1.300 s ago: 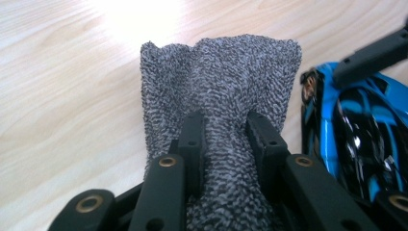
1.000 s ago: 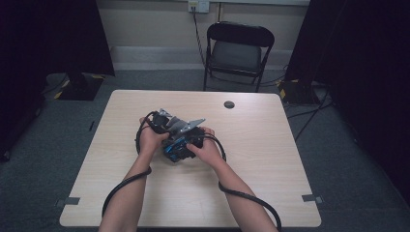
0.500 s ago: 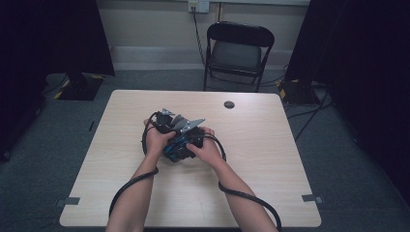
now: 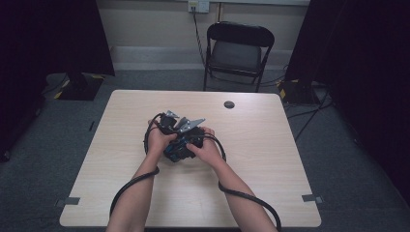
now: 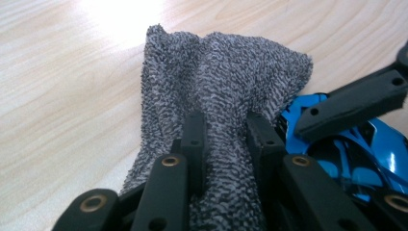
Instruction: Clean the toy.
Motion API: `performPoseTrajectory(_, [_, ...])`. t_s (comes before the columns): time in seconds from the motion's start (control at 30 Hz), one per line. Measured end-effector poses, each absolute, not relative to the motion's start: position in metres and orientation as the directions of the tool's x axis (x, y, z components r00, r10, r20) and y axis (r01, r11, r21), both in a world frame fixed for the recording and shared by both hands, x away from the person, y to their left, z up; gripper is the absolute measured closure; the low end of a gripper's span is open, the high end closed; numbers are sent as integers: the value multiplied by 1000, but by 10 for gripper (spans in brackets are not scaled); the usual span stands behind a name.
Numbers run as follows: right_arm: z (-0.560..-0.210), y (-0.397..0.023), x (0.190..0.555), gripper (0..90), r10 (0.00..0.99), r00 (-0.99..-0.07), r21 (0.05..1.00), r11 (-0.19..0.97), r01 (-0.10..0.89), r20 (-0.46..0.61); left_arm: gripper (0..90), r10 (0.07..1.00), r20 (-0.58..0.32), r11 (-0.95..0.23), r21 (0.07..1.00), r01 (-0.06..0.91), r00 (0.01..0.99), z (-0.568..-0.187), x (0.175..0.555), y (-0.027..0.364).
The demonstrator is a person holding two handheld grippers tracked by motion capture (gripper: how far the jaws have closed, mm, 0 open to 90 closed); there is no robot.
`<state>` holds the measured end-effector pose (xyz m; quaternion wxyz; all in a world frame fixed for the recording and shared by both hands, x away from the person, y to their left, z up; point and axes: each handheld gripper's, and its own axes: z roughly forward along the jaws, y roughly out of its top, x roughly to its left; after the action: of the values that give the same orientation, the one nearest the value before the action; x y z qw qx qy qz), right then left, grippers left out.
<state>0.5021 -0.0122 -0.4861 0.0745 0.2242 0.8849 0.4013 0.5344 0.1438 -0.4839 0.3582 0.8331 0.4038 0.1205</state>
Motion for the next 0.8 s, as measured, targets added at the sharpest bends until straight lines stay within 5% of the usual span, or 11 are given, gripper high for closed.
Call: performPoseTrajectory(0.8, [-486, -13, 502, 29, 455, -889, 746, 575, 336, 50, 738, 754, -137, -404, 673, 619, 642, -480, 516, 179])
